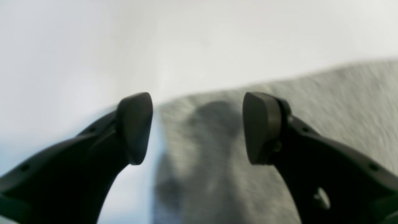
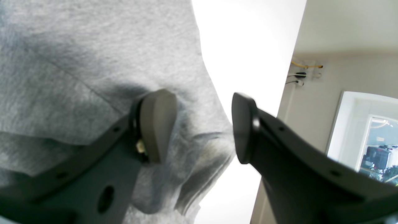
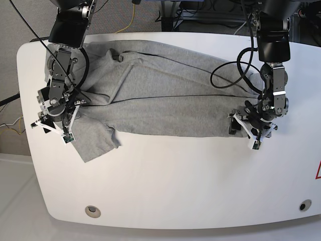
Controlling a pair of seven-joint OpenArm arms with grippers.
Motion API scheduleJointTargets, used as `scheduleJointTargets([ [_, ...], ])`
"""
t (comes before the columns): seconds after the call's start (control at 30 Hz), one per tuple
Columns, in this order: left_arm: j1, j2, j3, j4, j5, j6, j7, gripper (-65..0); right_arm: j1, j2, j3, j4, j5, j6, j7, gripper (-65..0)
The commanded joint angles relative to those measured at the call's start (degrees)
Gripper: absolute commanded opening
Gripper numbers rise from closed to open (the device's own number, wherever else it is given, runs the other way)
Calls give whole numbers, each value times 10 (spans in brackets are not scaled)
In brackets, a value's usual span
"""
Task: Fold the T-shirt properly
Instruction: 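Move the open left gripper down along the folded side edge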
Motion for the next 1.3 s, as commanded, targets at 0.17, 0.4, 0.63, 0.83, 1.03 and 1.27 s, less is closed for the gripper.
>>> scheduleJointTargets([
  [0.17, -12, 4, -3, 10, -5, 3, -12, -235, 21, 8, 2, 7, -3, -4, 9, -340],
  [0.4, -3, 4, -3, 10, -5, 3, -12, -235, 23, 8, 3, 7, -3, -4, 9, -340],
  [0.63, 1, 3, -4, 10, -5, 3, -12, -235, 22, 8, 2, 7, -3, -4, 9, -340],
  [0.83, 13, 2, -4, 10, -5, 3, -12, -235, 21, 8, 2, 7, -3, -4, 9, -340],
  [1.03, 15, 2, -4, 10, -5, 3, -12, -235, 21, 7, 2, 7, -3, -4, 9, -340],
  [1.27, 12, 2, -4, 13, -5, 6, -12, -235, 20, 7, 1, 7, -3, -4, 8, -340],
])
